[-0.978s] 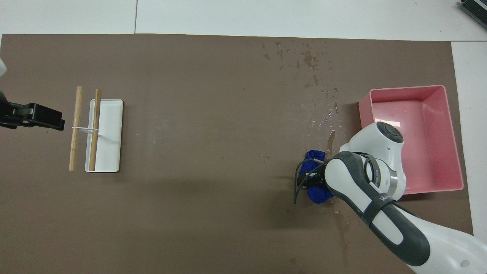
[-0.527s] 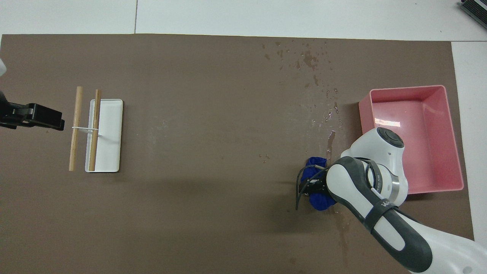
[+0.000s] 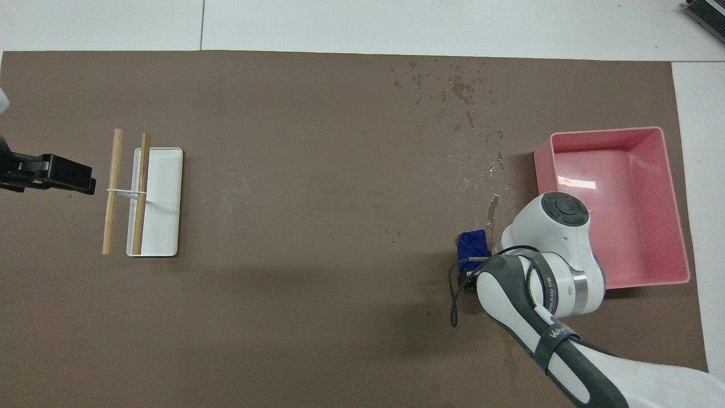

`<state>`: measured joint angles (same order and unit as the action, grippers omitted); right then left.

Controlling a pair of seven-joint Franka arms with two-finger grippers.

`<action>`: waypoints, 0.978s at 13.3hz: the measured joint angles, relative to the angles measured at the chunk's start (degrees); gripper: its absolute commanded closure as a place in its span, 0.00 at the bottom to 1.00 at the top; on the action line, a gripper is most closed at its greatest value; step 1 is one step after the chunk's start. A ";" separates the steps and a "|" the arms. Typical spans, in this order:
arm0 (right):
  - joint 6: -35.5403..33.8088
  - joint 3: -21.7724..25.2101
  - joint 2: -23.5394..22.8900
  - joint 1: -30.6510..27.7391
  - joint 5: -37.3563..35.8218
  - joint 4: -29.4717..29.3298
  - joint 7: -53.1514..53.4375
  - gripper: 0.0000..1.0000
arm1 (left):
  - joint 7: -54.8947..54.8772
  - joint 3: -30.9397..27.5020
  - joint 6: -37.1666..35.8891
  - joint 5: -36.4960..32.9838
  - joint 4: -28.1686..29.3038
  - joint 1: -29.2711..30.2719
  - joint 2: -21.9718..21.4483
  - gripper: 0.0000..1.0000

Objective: Wipe water with towel using both arms
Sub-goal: 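Wipe the towel with the right gripper across the wet area again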

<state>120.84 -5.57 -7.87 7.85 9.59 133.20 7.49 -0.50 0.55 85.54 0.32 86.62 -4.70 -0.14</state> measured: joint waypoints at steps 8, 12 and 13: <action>21.47 0.73 -5.26 -3.04 -5.64 -4.74 -12.65 1.00 | 0.00 0.00 0.00 0.00 0.00 0.00 0.00 0.00; 23.24 1.01 -11.72 -5.65 -10.37 -13.90 -15.80 1.00 | 0.00 0.00 0.00 0.00 0.00 0.00 0.00 0.00; 23.03 1.01 -12.79 -5.72 -10.62 -15.13 -15.85 1.00 | 0.00 0.00 0.00 0.00 0.00 0.00 0.00 0.00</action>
<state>143.87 -4.56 -20.65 2.13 -1.02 118.07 -8.35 -0.50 0.55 85.54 0.32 86.62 -4.70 -0.14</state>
